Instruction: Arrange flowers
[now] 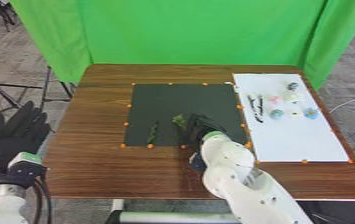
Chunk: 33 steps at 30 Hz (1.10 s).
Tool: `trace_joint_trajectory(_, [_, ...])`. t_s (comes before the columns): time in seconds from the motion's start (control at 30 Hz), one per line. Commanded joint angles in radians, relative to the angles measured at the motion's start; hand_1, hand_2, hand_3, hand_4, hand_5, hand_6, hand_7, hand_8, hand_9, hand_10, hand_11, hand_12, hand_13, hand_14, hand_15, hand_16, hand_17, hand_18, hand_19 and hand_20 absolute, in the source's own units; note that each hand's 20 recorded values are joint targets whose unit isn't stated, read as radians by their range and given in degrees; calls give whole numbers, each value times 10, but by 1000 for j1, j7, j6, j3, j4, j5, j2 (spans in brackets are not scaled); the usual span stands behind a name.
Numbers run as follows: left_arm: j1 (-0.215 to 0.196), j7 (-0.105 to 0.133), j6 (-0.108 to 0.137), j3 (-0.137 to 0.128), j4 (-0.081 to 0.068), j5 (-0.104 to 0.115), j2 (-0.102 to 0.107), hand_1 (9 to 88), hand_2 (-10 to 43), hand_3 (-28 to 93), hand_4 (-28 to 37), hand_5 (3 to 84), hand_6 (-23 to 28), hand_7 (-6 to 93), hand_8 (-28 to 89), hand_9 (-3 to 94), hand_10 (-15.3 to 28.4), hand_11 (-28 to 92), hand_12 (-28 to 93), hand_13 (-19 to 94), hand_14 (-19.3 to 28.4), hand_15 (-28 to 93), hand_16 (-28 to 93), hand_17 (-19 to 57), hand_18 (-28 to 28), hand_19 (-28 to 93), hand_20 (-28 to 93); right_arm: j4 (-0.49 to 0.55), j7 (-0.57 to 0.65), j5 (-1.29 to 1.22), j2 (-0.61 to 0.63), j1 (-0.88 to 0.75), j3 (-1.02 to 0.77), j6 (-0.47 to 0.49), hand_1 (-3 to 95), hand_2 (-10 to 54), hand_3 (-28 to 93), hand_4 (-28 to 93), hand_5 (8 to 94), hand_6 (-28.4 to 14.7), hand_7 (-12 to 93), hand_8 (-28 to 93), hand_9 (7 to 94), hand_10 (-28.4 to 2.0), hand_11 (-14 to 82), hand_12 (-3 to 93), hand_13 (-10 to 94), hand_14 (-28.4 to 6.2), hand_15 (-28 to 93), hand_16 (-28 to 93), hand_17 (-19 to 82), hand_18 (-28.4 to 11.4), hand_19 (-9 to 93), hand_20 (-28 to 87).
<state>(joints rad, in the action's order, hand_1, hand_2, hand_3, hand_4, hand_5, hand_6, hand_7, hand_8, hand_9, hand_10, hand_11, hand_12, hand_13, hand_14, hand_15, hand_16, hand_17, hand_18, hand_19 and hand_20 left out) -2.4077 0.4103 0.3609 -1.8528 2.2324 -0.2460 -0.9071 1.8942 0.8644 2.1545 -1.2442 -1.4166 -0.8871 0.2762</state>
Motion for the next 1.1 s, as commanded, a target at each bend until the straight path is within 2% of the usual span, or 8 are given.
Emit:
trace_joint_trajectory(0.03, [21,-25,7,1,-7,-12,4,204,115,713,-283,345,67,149,-104,286,124,186,73,166,103,233,-100,-43,70,195,58,-46,5,42,-43,-11,12,-17,481,-63,720,-187,783,-24,399,243,856,-133,452,359,808,-115,683,385,507,-261,932,454])
trace_joint_trajectory(0.17, [18,-19,8,-2,-7,-10,5,204,116,714,-283,345,68,148,-104,286,124,185,72,165,103,234,-99,-43,70,195,58,-65,1,41,-51,7,26,-28,479,-64,719,-187,782,-24,400,240,855,-133,452,359,808,-115,683,385,507,-261,932,454])
trace_joint_trajectory(0.33, [33,-39,3,5,-11,-17,-1,205,116,714,-283,345,68,149,-104,286,123,185,73,165,102,237,-100,-43,70,195,58,-73,10,64,-57,9,34,-34,476,-66,718,-188,780,-25,399,232,851,-134,452,360,807,-113,682,385,507,-261,932,454])
trace_joint_trajectory(0.67, [6,-1,4,0,-1,13,0,204,116,716,-283,346,68,149,-105,286,124,187,73,163,102,238,-99,-42,69,195,58,-71,14,16,-53,2,3,20,390,-95,704,-181,753,-34,371,198,826,-146,442,357,783,-118,679,389,489,-258,932,443])
trace_joint_trajectory(0.77, [-4,3,14,-2,4,11,-3,204,116,715,-283,345,68,149,-104,285,124,188,73,164,102,239,-100,-43,69,196,58,-70,5,17,-53,5,0,37,358,-95,712,-183,741,-38,382,134,818,-149,442,353,776,-119,683,385,481,-259,932,437])
trace_joint_trajectory(0.87, [-9,21,53,5,16,21,3,206,115,717,-283,346,68,151,-104,287,126,194,76,166,106,250,-96,-44,70,200,60,-58,14,-8,-50,13,-9,91,295,-95,695,-173,724,-47,418,-77,802,-154,443,357,763,-123,687,387,471,-261,932,433])
trace_joint_trajectory(0.93, [-5,25,41,9,13,30,4,211,110,720,-283,349,69,154,-103,289,128,200,78,171,110,261,-94,-44,71,204,61,-53,14,-3,-41,17,-4,73,271,-95,692,-185,711,-51,417,-89,788,-159,445,358,746,-129,692,388,459,-263,932,429])
trace_joint_trajectory(1.1, [-8,36,47,11,16,34,9,215,107,721,-283,353,72,161,-106,292,129,204,78,174,112,272,-97,-44,74,212,63,-34,18,-8,-29,28,-9,78,254,-95,694,-194,697,-55,413,-94,775,-161,445,355,735,-132,695,385,451,-265,932,421])
